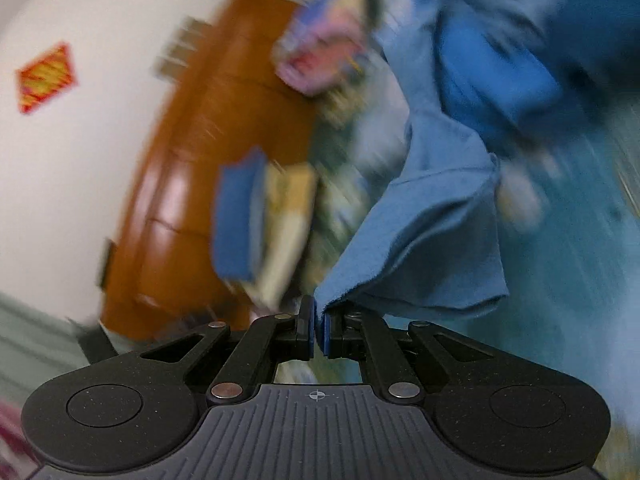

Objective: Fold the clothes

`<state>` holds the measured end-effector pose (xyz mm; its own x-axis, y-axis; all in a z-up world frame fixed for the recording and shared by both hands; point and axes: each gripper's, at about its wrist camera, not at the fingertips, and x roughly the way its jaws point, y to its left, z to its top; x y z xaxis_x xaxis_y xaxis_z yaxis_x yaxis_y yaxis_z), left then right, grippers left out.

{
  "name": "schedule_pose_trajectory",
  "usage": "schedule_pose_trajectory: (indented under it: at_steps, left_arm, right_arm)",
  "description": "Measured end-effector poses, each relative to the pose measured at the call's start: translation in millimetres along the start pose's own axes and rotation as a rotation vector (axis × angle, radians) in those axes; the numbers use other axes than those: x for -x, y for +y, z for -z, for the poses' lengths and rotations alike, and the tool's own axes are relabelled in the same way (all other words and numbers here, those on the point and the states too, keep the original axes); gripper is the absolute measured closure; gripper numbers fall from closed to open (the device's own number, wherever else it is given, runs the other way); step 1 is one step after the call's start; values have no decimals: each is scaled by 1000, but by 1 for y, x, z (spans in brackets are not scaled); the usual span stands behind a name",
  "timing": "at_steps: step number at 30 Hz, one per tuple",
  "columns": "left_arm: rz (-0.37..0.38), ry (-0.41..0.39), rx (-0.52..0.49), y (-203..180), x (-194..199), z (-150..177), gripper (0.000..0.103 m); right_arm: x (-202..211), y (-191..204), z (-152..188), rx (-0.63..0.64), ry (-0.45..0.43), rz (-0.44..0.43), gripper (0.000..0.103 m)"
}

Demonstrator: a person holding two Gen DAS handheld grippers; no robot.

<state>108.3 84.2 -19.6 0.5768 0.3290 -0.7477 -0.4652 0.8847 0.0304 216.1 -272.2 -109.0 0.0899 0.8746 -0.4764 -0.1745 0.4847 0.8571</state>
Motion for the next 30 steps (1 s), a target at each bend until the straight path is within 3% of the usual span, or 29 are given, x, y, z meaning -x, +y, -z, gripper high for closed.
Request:
schedule_pose_trajectory:
  at_steps: [4,11,13,15,16,19,23,27,30]
  left_arm:
    - [50,23,-36,-16,-15,3,2]
    - [173,80,-127,-56,-61,5,2]
    - [208,96,-153,-67,-75,5,2]
    - [243,112,-179,-78,-88,6,2]
    - [261,120,-192,-84,-94,6,2]
    - [309,135,-251,-120,-125,5,2]
    - [297,118,-334,-180,-168,6,2]
    - [261,83,-433,-240,-208,12,2]
    - [152,56,-537,-273,-237,27,2]
  right_arm:
    - [-4,-31,46,-22,104,199,100]
    - [4,-73,64,-122,42,504,98]
    - [7,-83,67,-149,14,591,94]
    - [9,-92,69,-179,-15,677,70]
    - [10,-95,70,-198,-30,711,64]
    - [18,-101,82,-249,-65,800,62]
    - [27,-106,94,-297,-141,885,61]
    - [33,-106,100,-346,-219,892,58]
    - [33,-107,103,-366,-250,885,52]
